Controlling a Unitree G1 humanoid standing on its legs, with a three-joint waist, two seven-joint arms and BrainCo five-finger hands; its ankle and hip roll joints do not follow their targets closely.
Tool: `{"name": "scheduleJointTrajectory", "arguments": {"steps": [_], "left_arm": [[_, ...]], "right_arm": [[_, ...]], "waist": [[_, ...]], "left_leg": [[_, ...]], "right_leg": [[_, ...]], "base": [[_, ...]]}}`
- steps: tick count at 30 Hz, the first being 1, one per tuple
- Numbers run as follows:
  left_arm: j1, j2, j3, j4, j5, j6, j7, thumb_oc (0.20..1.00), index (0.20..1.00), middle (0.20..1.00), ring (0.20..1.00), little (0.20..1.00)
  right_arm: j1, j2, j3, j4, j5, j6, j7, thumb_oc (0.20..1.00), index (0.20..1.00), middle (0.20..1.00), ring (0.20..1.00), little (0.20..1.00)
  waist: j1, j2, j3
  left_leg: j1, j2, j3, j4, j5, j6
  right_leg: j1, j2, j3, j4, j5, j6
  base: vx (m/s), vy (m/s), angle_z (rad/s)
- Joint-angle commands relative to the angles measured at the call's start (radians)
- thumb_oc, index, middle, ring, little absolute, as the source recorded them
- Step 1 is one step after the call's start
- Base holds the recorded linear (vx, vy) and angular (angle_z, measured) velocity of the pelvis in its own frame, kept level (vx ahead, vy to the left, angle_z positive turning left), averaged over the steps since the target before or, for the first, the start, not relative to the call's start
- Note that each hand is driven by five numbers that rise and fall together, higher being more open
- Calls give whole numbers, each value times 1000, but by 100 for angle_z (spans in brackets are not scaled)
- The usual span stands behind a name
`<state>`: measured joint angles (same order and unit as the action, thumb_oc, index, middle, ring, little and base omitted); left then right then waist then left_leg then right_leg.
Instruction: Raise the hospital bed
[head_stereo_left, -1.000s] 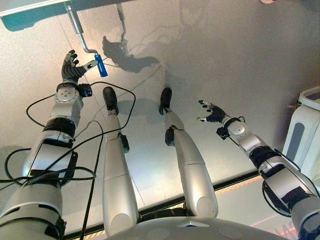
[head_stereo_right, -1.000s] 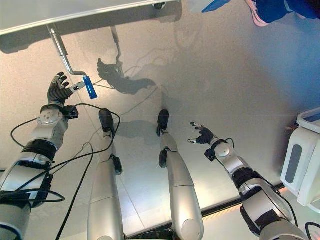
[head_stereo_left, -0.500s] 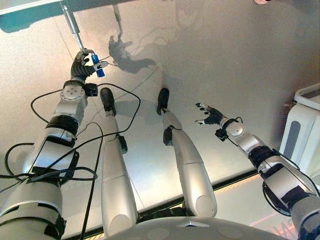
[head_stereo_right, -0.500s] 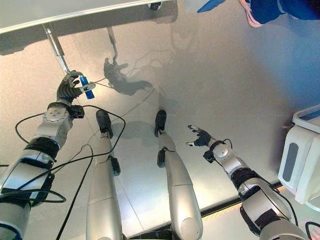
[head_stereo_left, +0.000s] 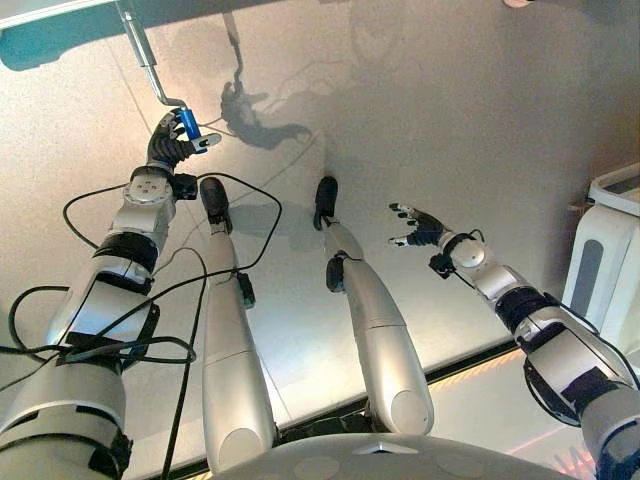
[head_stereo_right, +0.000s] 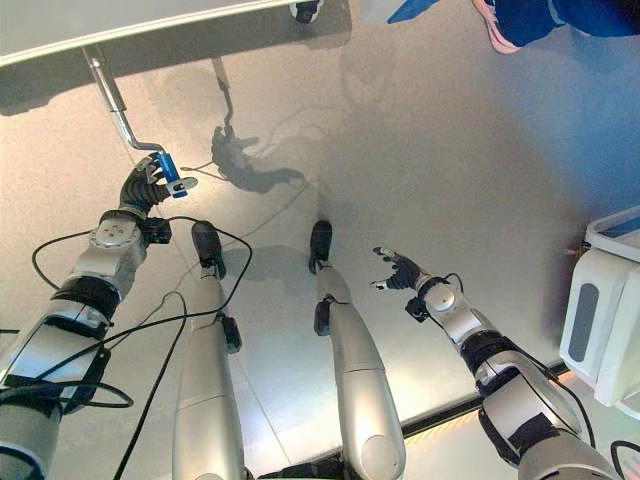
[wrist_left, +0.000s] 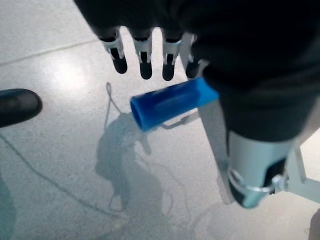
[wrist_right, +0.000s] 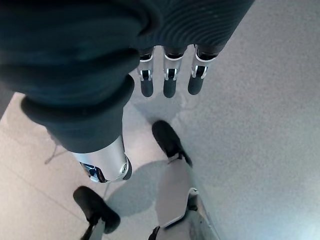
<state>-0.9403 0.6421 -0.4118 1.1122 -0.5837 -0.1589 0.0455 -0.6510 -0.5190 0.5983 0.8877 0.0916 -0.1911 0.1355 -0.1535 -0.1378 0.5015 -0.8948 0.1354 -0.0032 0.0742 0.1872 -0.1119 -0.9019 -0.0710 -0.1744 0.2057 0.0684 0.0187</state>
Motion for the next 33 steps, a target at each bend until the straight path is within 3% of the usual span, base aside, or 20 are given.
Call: {"name": "scheduleJointTrajectory", "arguments": {"steps": [1, 3, 6, 8, 9, 11, 12, 14, 16, 17, 18, 19, 20, 21, 22, 23, 33], "left_arm": [[-64, 7, -4, 21, -11, 3, -15, 1000, 1000, 1000, 1000, 1000], [-72, 1, -14, 19, -9, 5, -17, 1000, 1000, 1000, 1000, 1000], [-75, -1, -19, 15, -4, 3, -17, 1000, 1000, 1000, 1000, 1000], [-77, -1, -21, 14, -3, 3, -17, 1000, 1000, 1000, 1000, 1000], [-76, 0, -20, 12, 0, 2, -16, 1000, 1000, 1000, 1000, 1000], [-72, 1, -15, 12, 6, 3, -14, 1000, 1000, 1000, 1000, 1000], [-68, 2, -8, 9, 8, 2, -12, 1000, 1000, 1000, 1000, 1000], [-65, 2, -6, 8, 11, 0, -11, 1000, 1000, 1000, 1000, 1000], [-58, 2, -1, 8, 16, -1, -12, 1000, 1000, 1000, 1000, 1000], [-55, 5, -1, 7, 19, -2, -12, 1000, 1000, 1000, 1000, 1000], [-54, 4, -1, 8, 21, 0, -12, 1000, 1000, 1000, 1000, 1000], [-52, 3, 0, 10, 19, 0, -14, 699, 699, 699, 699, 699], [-50, 5, -1, 8, 20, -2, -16, 470, 470, 470, 470, 470], [-50, 5, -1, 8, 20, -2, -16, 470, 470, 470, 470, 470], [-46, 4, 4, 7, 17, -4, -15, 235, 235, 235, 235, 235], [-44, 2, 3, 7, 21, -4, -14, 200, 200, 200, 200, 200], [-36, -3, 12, 18, 36, -4, -10, 200, 200, 200, 200, 200]], "right_arm": [[-12, -33, 11, -8, 20, 9, 3, 1000, 1000, 1000, 1000, 1000], [-14, -32, 14, -10, 18, 8, 2, 1000, 1000, 1000, 1000, 1000], [-16, -37, 14, -20, 17, 7, 0, 1000, 1000, 1000, 1000, 1000], [-16, -36, 16, -16, 14, 7, 0, 1000, 1000, 1000, 1000, 1000], [-14, -35, 17, -22, 13, 6, -1, 1000, 1000, 1000, 1000, 1000], [-8, -35, 17, -26, 9, 6, 2, 1000, 1000, 1000, 1000, 1000], [-2, -34, 15, -31, 6, 4, 2, 1000, 1000, 1000, 1000, 1000], [1, -34, 14, -31, 4, 4, 2, 1000, 1000, 1000, 1000, 1000], [7, -33, 17, -21, 3, 4, 6, 1000, 1000, 1000, 1000, 1000], [10, -33, 15, -29, 1, 4, 9, 1000, 1000, 1000, 1000, 1000], [12, -32, 17, -29, -1, 4, 12, 1000, 1000, 1000, 1000, 1000], [14, -31, 17, -24, -2, 3, 11, 1000, 1000, 1000, 1000, 1000], [14, -31, 16, -24, 0, 2, 13, 1000, 1000, 1000, 1000, 1000], [14, -31, 16, -24, 0, 2, 13, 1000, 1000, 1000, 1000, 1000], [14, -31, 15, -27, -1, 0, 14, 1000, 1000, 1000, 1000, 1000], [15, -29, 15, -25, -1, 0, 14, 1000, 1000, 1000, 1000, 1000], [22, -26, 13, -36, -6, -5, 17, 1000, 1000, 1000, 1000, 1000]], "waist": [[-3, -50, 18], [-8, -55, 19], [-10, -55, 19], [-7, -50, 19], [-11, -55, 19], [-9, -53, 19], [-13, -57, 19], [-13, -58, 19], [-8, -53, 19], [-13, -58, 19], [-9, -54, 19], [-9, -54, 19], [-10, -54, 19], [-10, -54, 19], [-9, -56, 19], [-9, -57, 19], [-7, -61, 18]], "left_leg": [[35, -15, 8, 38, -80, 11], [15, -17, 18, 41, -49, 18], [15, -16, 16, 39, -49, 18], [34, -11, 6, 34, -77, 10], [15, -15, 17, 35, -49, 18], [35, -10, 9, 32, -79, 11], [15, -16, 19, 36, -52, 19], [16, -17, 20, 36, -54, 19], [35, -12, 9, 34, -84, 12], [15, -17, 19, 37, -55, 20], [36, -12, 8, 35, -86, 13], [35, -13, 7, 37, -87, 14], [34, -13, 7, 40, -90, 14], [34, -13, 7, 41, -90, 14], [32, -14, 6, 43, -91, 15], [33, -15, 7, 43, -92, 15], [30, -14, 5, 43, -95, 18]], "right_leg": [[40, -3, 30, -94, 56, 118], [23, -9, 24, -94, 77, 109], [20, -8, 25, -92, 76, 109], [34, -1, 30, -89, 51, 118], [16, -8, 24, -91, 75, 109], [32, 0, 31, -87, 51, 118], [13, -6, 27, -88, 73, 109], [13, -6, 28, -88, 72, 109], [32, 0, 34, -86, 47, 118], [14, -6, 29, -89, 73, 110], [33, 1, 34, -86, 46, 118], [34, 0, 34, -85, 46, 118], [33, 0, 35, -85, 46, 118], [33, 0, 35, -85, 46, 118], [31, 1, 36, -84, 45, 117], [31, 1, 36, -84, 44, 118], [29, -2, 33, -76, 38, 118]], "base": [[0, 0, 0], [-28, -9, -1], [5, -7, 0], [36, -5, 0], [-50, -1, -2], [0, 0, 0], [0, 0, 0], [11, -8, 0], [41, -5, 0], [0, 0, 0], [0, 0, 0], [75, -3, 0], [0, 0, 0], [0, 0, 0], [0, 0, 0], [0, 0, 0], [0, 0, 0]]}}
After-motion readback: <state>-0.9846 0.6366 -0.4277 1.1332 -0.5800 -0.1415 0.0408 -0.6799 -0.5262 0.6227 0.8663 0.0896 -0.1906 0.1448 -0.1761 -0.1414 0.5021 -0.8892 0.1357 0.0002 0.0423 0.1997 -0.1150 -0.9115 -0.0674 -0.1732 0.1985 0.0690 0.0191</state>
